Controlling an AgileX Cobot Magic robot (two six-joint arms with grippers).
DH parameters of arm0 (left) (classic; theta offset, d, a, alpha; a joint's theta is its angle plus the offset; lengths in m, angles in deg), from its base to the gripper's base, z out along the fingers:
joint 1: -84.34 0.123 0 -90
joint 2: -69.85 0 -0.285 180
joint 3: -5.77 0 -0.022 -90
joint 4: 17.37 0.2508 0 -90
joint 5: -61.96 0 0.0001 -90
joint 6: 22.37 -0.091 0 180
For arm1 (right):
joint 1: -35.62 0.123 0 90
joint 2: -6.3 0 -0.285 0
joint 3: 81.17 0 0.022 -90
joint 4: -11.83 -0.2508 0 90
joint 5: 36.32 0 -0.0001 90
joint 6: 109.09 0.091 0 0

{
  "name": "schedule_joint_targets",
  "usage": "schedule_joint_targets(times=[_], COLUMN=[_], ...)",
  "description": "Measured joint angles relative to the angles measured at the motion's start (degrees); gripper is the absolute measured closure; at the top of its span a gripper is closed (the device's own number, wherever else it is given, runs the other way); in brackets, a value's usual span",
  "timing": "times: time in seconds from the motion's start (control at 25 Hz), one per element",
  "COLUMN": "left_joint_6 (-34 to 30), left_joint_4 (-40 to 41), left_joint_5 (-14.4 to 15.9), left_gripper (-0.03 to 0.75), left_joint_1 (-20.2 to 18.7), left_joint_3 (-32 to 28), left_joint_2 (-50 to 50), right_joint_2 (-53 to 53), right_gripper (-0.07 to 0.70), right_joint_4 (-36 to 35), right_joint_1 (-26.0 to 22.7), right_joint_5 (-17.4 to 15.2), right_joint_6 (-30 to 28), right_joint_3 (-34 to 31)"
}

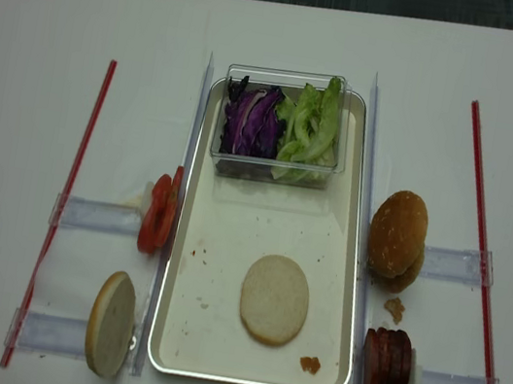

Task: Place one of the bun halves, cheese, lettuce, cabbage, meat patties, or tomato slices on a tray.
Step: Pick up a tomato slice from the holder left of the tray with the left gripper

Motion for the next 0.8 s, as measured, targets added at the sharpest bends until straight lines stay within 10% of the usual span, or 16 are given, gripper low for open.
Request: schedule_joint_targets(times=[0.8], left_joint_6=[0.0], left_joint_4=[0.0], left_joint_5=[0.0], left_gripper=[0.3], left_joint_1=[0.0], left_joint_3=[0.0], left_joint_2=[0.0], right_joint_2=[0.0], right_gripper=[0.164], right_joint_4=[0.0], right_joint_1=[0.0], right_joint_5=[0.0], right_joint_6=[0.2], right_joint_3=[0.0])
